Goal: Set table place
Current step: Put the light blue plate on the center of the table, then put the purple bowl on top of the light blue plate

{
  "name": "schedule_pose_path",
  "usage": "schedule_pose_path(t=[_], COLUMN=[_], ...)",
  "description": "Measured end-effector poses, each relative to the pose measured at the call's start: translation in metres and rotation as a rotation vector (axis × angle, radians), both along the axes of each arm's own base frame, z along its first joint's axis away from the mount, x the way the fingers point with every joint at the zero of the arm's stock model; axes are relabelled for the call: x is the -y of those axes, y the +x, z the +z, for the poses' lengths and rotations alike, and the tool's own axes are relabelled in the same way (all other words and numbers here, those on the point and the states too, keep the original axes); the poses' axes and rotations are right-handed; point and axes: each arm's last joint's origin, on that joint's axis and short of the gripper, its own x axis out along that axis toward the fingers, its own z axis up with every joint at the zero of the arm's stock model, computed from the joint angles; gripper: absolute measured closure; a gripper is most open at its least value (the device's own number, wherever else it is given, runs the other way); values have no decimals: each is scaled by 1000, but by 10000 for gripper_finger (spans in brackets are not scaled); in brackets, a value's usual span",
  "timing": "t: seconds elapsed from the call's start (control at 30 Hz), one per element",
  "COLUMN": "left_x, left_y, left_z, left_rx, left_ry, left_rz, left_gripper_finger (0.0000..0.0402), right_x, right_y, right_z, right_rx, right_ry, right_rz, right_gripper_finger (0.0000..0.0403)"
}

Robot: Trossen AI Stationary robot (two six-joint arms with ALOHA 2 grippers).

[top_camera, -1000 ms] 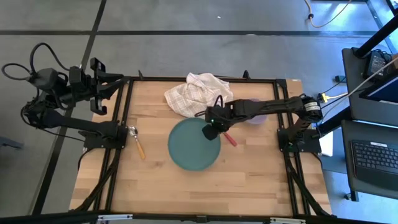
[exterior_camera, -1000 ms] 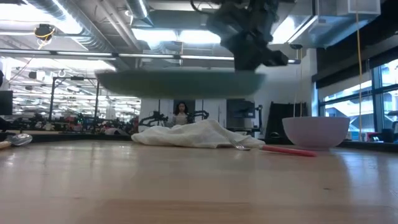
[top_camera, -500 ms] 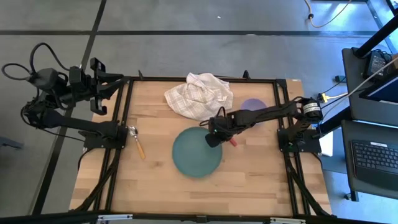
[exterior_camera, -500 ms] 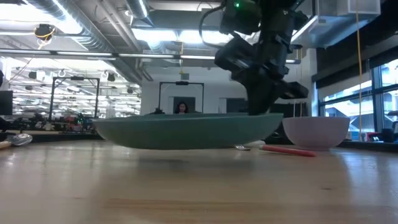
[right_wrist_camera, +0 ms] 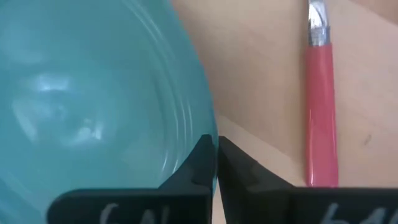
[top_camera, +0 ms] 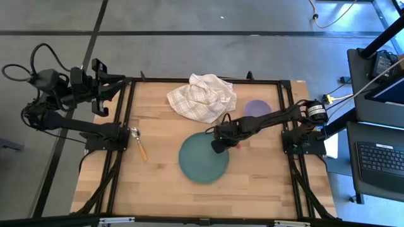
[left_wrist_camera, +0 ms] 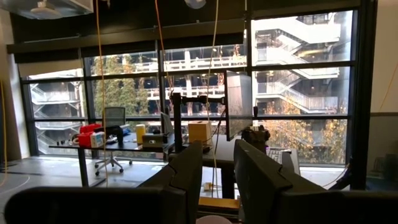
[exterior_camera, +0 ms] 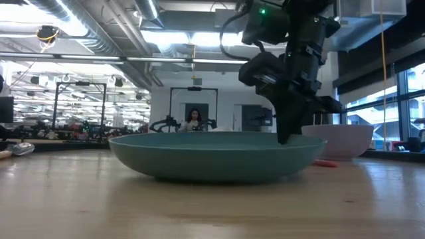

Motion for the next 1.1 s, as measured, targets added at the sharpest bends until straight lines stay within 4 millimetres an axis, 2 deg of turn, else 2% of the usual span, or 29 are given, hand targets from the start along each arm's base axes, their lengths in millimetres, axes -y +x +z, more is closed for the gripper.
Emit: schedule_pose_path(t=[0.23, 0.43, 0.6, 0.87, 1.1], left_x=[0, 0, 0, 0, 0], left_y=[0, 0, 0, 0, 0], left_z=[0, 0, 0, 0, 0], left_rx=[0, 0, 0, 0, 0], left_ry=[0, 0, 0, 0, 0], left_rz=[0, 0, 0, 0, 0], left_gripper_finger=[315, 315, 315, 315, 315], right_x=[0, 0, 0, -1, 0], right_y=[0, -7, -5, 8, 10], right_z=[-1, -11, -10, 12, 38], right_rx=[4, -19, -4, 47, -35], right_ry=[-1, -1, -1, -4, -25], right_rz=[13, 11, 15, 33, 91], right_gripper_finger=[365, 383, 397, 345, 322])
